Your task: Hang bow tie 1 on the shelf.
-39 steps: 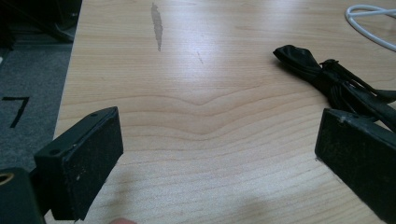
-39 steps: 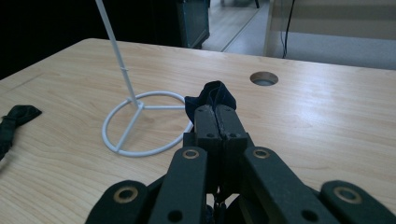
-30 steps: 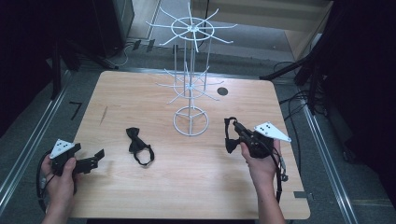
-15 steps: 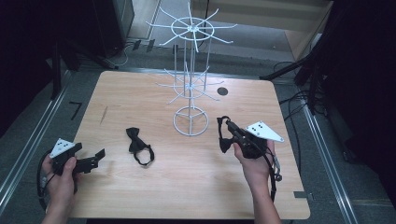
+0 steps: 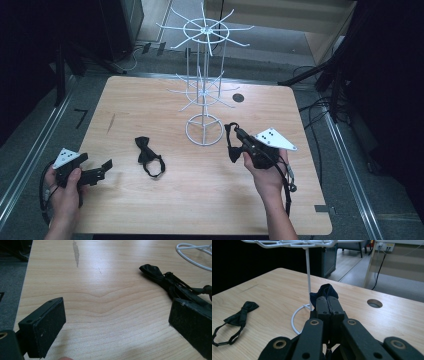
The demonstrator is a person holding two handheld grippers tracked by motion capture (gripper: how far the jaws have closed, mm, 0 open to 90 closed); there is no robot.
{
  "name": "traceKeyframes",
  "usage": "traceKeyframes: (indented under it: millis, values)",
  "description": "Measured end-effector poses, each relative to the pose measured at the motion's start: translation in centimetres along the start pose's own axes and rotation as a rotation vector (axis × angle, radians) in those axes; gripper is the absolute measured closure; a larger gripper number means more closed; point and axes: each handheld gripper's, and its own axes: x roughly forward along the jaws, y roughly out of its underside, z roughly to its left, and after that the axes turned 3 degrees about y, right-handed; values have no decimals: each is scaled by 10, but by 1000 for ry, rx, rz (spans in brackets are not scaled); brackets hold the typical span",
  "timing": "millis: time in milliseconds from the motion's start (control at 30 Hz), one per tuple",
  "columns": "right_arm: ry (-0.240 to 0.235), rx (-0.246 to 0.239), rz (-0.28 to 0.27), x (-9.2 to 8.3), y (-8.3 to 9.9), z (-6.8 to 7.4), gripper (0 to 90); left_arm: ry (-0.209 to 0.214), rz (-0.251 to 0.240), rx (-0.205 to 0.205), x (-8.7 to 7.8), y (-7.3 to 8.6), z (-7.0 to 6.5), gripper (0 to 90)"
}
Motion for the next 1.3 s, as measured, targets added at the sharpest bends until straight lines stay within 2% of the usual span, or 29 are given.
traceKeyframes:
  millis: [400,900,1100,1300]
  values:
    - [-25,-24,-37,-1,-14,9,900,-1,0,-1,0,0,0,13]
    - [-26,-33,-67,-1,-27,11,900,0,-2,-2,0,0,0,13]
    - [-19,-15,-77,-1,-33,8,900,0,2,3,0,0,0,14]
    - [-17,-18,-87,-1,-37,8,900,1,0,1,0,0,0,14]
